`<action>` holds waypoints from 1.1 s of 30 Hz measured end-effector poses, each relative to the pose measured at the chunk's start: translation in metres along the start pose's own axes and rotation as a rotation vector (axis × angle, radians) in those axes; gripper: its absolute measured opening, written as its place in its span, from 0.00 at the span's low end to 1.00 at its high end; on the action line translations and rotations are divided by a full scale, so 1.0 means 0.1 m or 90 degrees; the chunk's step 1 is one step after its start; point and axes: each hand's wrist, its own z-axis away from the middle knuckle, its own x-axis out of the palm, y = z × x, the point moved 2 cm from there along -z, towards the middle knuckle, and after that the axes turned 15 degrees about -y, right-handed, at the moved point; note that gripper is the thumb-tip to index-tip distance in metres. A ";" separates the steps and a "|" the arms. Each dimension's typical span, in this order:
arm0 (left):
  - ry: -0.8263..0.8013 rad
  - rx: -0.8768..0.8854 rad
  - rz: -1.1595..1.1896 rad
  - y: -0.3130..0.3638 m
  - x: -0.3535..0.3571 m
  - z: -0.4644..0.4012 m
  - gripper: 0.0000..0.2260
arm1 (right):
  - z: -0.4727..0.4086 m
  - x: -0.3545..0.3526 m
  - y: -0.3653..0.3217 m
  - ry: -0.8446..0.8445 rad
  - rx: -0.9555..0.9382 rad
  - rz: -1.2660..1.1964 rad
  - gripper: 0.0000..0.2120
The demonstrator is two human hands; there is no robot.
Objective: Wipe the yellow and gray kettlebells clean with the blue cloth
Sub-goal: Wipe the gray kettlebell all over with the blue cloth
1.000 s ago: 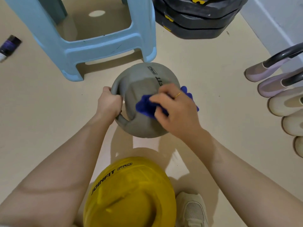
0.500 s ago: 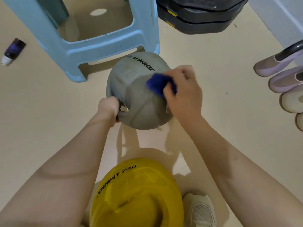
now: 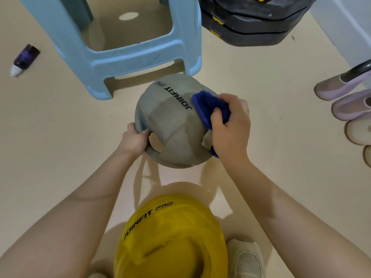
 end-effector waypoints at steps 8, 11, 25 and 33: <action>0.046 0.466 -0.108 0.33 -0.31 0.53 0.29 | 0.16 0.08 -0.17 -0.182 -0.028 -0.019 0.08; 0.011 0.454 -0.274 0.33 -0.29 0.61 0.47 | 0.10 0.07 -0.18 -0.140 0.012 -0.057 0.10; 0.088 0.497 -0.353 0.19 -0.09 0.70 0.47 | -0.10 -0.18 -0.03 -0.138 0.181 0.024 0.12; 0.120 0.581 -0.379 -0.04 0.11 0.77 0.47 | 0.01 0.07 -0.37 -0.175 -0.043 0.053 0.09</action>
